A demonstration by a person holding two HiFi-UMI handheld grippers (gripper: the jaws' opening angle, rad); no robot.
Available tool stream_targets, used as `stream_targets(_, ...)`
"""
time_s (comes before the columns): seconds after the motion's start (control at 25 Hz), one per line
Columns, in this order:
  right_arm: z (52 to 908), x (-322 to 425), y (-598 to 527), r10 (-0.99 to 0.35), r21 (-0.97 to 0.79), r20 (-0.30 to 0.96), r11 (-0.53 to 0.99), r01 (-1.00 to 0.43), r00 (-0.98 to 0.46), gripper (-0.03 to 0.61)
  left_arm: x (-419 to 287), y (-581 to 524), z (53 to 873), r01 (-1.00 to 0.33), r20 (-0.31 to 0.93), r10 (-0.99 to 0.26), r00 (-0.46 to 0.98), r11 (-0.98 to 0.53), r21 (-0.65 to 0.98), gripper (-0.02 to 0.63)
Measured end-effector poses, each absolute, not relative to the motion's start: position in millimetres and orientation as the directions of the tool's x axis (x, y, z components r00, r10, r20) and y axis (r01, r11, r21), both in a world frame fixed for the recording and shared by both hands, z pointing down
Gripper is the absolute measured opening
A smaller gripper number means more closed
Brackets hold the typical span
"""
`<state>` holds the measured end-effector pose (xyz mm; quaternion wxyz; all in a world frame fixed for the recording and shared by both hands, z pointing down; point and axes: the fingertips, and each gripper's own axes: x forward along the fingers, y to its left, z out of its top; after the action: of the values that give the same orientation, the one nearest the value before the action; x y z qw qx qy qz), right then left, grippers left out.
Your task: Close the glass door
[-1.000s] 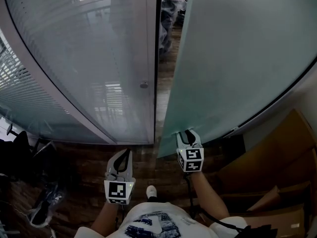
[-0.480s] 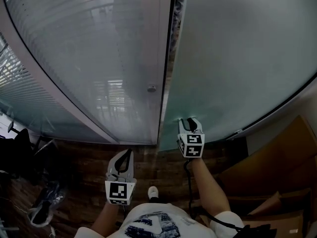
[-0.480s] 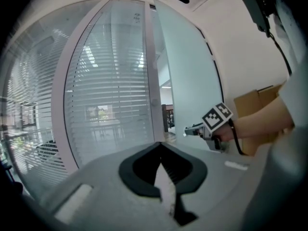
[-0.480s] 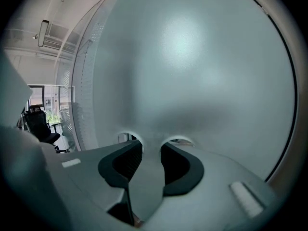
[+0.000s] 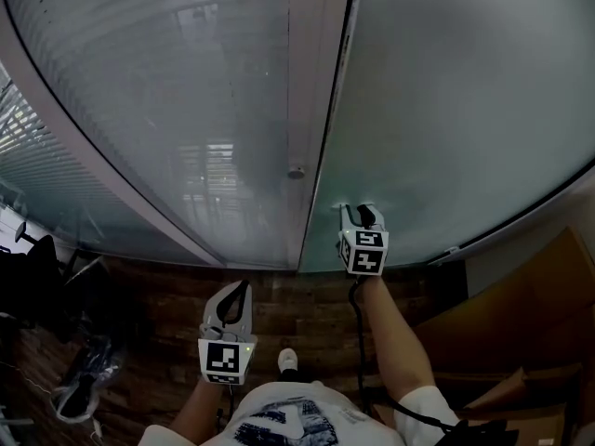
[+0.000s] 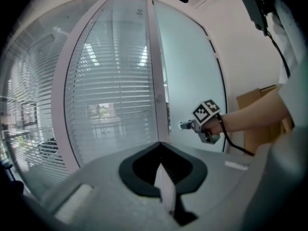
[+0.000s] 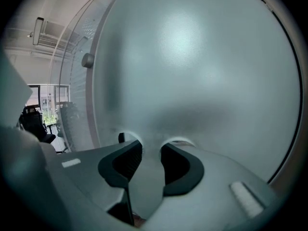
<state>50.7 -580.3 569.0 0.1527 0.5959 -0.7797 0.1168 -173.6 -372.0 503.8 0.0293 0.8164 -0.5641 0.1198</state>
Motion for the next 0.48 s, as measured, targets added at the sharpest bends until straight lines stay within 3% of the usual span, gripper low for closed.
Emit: stream_targets(0.48, 569, 50, -612, -0.894, 0.007, 0.387, 0.247, -0.969, -0.225, 0.129, -176, -380, 508, -0.928, 0.241, -0.911, 0.333, -0.362, -0.086, 0.003)
